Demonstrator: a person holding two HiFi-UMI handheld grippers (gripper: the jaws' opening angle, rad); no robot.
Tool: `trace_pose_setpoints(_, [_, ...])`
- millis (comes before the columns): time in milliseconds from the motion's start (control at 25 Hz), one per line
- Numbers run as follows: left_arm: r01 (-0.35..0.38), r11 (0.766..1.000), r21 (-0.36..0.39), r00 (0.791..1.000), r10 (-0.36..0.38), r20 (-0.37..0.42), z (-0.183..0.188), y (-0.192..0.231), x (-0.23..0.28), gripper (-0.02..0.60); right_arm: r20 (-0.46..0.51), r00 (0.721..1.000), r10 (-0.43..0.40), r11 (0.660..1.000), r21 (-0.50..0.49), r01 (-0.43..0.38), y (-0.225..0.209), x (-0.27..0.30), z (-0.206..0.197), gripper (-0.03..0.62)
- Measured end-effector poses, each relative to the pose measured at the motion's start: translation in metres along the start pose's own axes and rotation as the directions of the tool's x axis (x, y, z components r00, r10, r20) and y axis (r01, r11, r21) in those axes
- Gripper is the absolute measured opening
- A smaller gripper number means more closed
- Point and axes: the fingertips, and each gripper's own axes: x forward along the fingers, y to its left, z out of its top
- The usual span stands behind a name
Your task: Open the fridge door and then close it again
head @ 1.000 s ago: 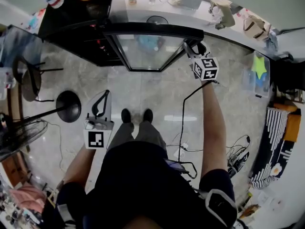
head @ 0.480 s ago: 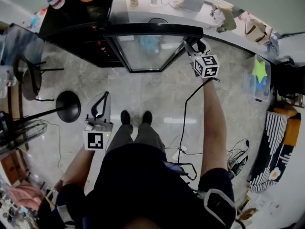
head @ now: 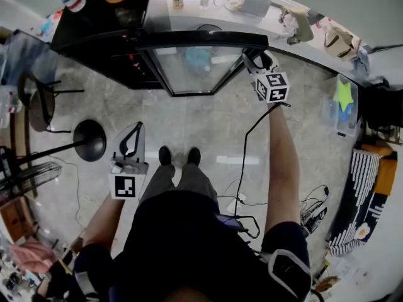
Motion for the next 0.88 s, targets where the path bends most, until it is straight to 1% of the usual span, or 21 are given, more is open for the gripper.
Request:
trace_pose_setpoints(120, [-0.001, 1.0, -0.004, 1.0, 0.001, -0.012, -0.003, -0.001, 0.0, 0.023, 0.0, 1.0, -0.008, 1.0, -0.013, 0.008, 0.0, -0.001, -0.001, 0.235])
trace_pose_setpoints(360, [0.006, 1.0, 0.015, 1.0, -0.006, -0.001, 0.002, -0.003, 0.001, 0.023, 0.006, 0.999, -0.037, 0.999, -0.021, 0.037, 0.0, -0.009, -0.004, 0.21])
trace_pose_setpoints(560, [0.009, 1.0, 0.014, 1.0, -0.009, -0.011, 0.0, -0.002, 0.002, 0.023, 0.032, 0.995, -0.094, 0.996, -0.005, 0.094, -0.003, -0.028, 0.001, 0.209])
trace_pose_setpoints(600, [0.011, 1.0, 0.014, 1.0, -0.01, -0.013, 0.0, -0.001, 0.002, 0.023, 0.041, 0.994, -0.105, 0.994, -0.001, 0.105, -0.002, -0.034, 0.003, 0.201])
trace_pose_setpoints(640, [0.012, 1.0, 0.014, 1.0, -0.012, -0.012, 0.0, 0.0, 0.002, 0.023, 0.05, 0.992, -0.115, 0.993, -0.002, 0.116, 0.0, -0.04, 0.005, 0.174])
trace_pose_setpoints(720, [0.014, 1.0, 0.015, 1.0, -0.014, 0.006, 0.003, 0.001, 0.003, 0.023, 0.068, 0.989, -0.131, 0.991, -0.007, 0.132, 0.007, -0.052, 0.009, 0.149])
trace_pose_setpoints(840, [0.02, 1.0, 0.015, 0.999, -0.02, 0.028, 0.006, 0.0, 0.006, 0.023, 0.094, 0.986, -0.138, 0.99, 0.0, 0.138, 0.02, -0.069, 0.014, 0.134])
trace_pose_setpoints(880, [0.023, 1.0, 0.018, 0.999, -0.023, 0.029, 0.006, 0.0, 0.007, 0.023, 0.099, 0.986, -0.138, 0.99, 0.0, 0.138, 0.024, -0.073, 0.015, 0.103])
